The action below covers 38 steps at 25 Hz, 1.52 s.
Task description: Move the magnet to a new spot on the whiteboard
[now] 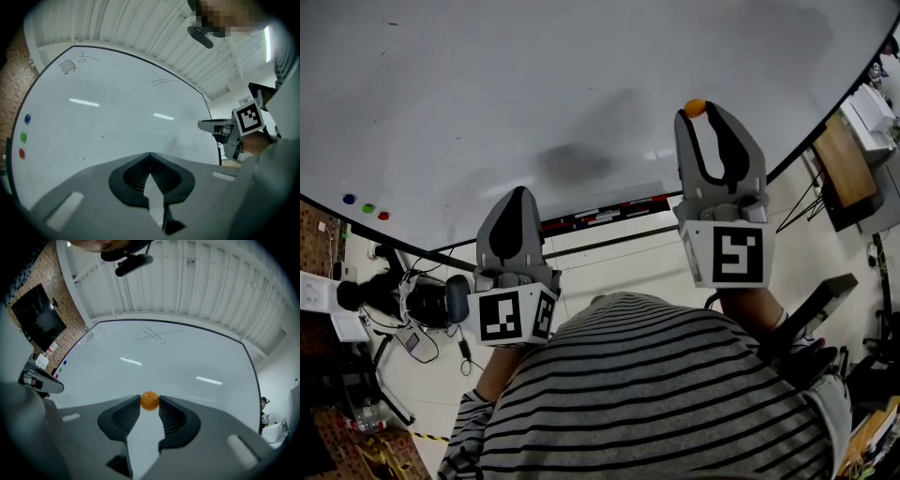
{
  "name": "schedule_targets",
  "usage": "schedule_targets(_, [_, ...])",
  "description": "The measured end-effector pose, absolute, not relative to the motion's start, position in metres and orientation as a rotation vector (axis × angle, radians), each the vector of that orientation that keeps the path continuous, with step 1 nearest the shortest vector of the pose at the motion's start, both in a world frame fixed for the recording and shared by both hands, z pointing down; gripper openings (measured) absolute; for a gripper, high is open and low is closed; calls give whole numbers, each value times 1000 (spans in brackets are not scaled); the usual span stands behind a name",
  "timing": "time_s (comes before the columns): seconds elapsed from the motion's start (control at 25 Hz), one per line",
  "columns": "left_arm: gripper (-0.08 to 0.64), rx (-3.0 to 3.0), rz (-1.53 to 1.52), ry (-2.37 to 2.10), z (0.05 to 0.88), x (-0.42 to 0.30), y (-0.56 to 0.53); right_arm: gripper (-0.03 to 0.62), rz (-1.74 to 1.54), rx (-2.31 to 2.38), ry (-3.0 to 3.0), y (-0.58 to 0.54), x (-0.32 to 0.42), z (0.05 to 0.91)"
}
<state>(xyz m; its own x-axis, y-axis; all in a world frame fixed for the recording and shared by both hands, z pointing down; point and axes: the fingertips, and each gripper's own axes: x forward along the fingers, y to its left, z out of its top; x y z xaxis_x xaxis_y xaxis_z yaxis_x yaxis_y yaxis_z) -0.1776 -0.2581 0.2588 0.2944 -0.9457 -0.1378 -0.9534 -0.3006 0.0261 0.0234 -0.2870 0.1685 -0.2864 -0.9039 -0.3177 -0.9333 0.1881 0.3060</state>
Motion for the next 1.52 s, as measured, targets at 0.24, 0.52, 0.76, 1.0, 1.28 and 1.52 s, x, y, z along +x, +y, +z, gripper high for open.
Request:
schedule_targets(0.24, [15, -2453, 195, 1798, 255, -130, -216, 124, 611, -1814, 2429, -234, 64, 186])
schedule_targets(0.52, [15, -2454, 149, 1805, 260, -85, -162, 124, 539, -1771, 2480, -176, 97, 204])
schedule_targets(0.76, [15, -2405, 182, 1785, 250, -66, -123, 124, 535, -1735, 2487, -138, 110, 207])
schedule_targets(1.0, [15, -2340, 134, 1863, 256, -70, -97, 124, 558, -1685, 2516, -114, 109, 206])
schedule_targets(1.28, [15, -2332, 165, 1899, 259, -74, -89, 124, 573, -1652, 2539, -109, 104, 207])
schedule_targets(1.52, [15, -2333, 161, 1911, 260, -76, -84, 124, 572, -1634, 2552, -106, 99, 207])
